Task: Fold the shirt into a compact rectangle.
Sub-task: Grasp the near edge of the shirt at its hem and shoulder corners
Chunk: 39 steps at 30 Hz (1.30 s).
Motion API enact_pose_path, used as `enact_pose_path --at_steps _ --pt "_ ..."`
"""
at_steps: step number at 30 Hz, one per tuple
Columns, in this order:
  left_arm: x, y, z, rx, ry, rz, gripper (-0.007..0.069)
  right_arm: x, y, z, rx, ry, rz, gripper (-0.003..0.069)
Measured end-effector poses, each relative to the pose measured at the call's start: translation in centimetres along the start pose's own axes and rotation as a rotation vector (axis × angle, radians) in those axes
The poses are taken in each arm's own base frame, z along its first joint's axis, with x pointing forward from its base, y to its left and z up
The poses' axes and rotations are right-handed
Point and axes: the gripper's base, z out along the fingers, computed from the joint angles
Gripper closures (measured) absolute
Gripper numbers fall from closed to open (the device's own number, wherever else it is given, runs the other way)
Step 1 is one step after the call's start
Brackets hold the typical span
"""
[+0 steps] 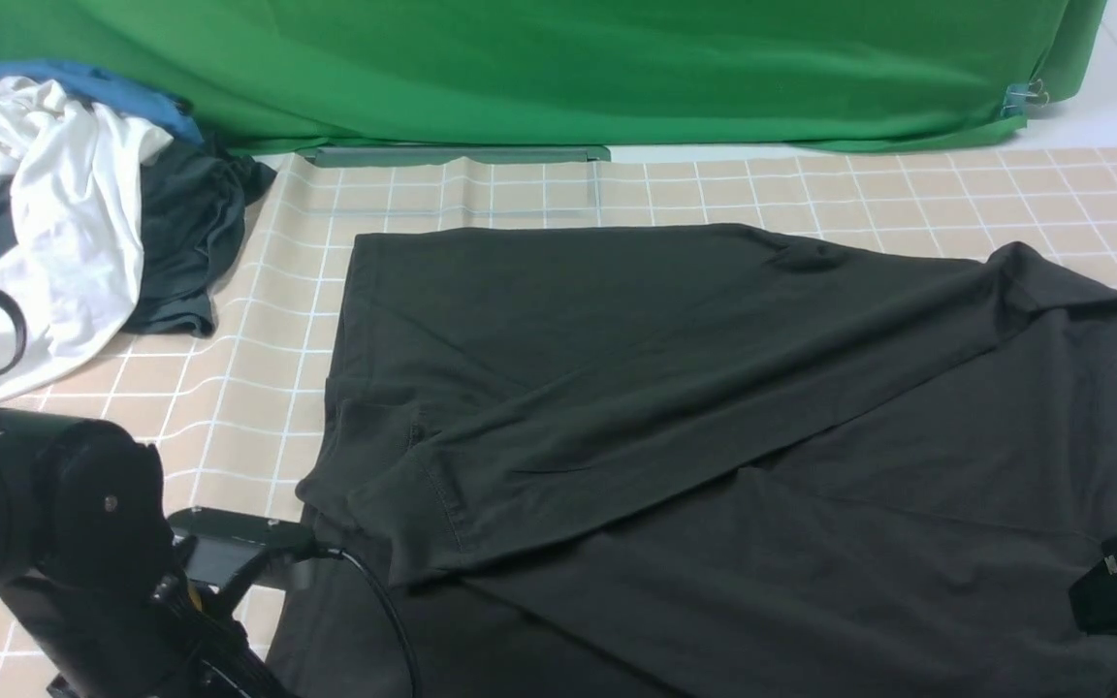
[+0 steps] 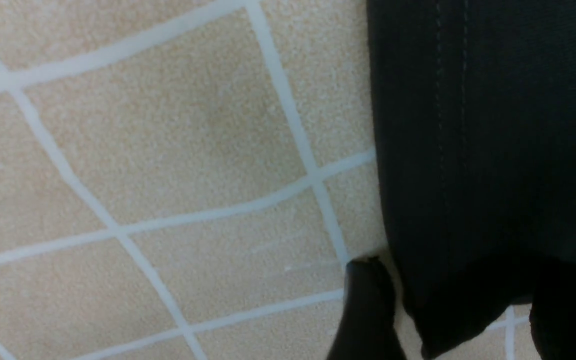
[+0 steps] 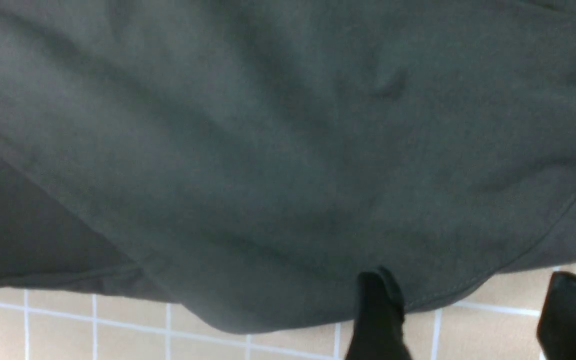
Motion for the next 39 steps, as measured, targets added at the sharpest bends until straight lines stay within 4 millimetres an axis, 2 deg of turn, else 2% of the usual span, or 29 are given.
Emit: enact_pose_path --at_steps 7,16,20,23,24,25,26,30,32,39 --pt "0.5 -0.4 0.5 0.056 0.015 0.009 0.0212 -0.1 0.0 0.0 0.002 -0.014 0.000 0.0200" --pt "0.5 -0.1 0.8 0.033 -0.011 0.029 0.0232 -0.2 0.0 0.0 0.003 -0.021 0.000 0.0200" --pt "0.3 -0.1 0.8 0.027 -0.029 0.046 0.0338 -0.2 0.0 0.0 0.003 -0.021 0.000 0.0200" --pt "0.1 0.0 0.8 0.020 -0.054 0.089 0.0503 -0.2 0.0 0.0 0.003 -0.021 0.000 0.0200" --pt "0.1 0.0 0.8 0.020 -0.056 0.089 0.0513 -0.2 0.0 0.0 0.003 -0.021 0.000 0.0200" --pt "0.0 0.0 0.8 0.019 -0.057 0.097 0.0575 -0.2 0.0 0.0 0.003 -0.022 0.000 0.0200" --pt "0.0 -0.1 0.6 0.017 -0.055 0.101 0.0589 -0.2 0.0 0.0 0.003 -0.022 0.000 0.0200" --pt "-0.3 0.1 -0.4 -0.018 -0.044 0.108 0.0592 -0.2 0.0 0.0 0.003 -0.025 0.000 0.0200" --pt "-0.3 0.4 -2.0 -0.082 -0.066 0.079 0.0592 -0.2 0.0 0.0 0.003 -0.023 0.000 0.0200" --pt "2.2 1.2 -5.3 -0.229 -0.104 -0.008 0.0592 0.3 -0.1 0.0 0.015 0.028 -0.013 0.0200"
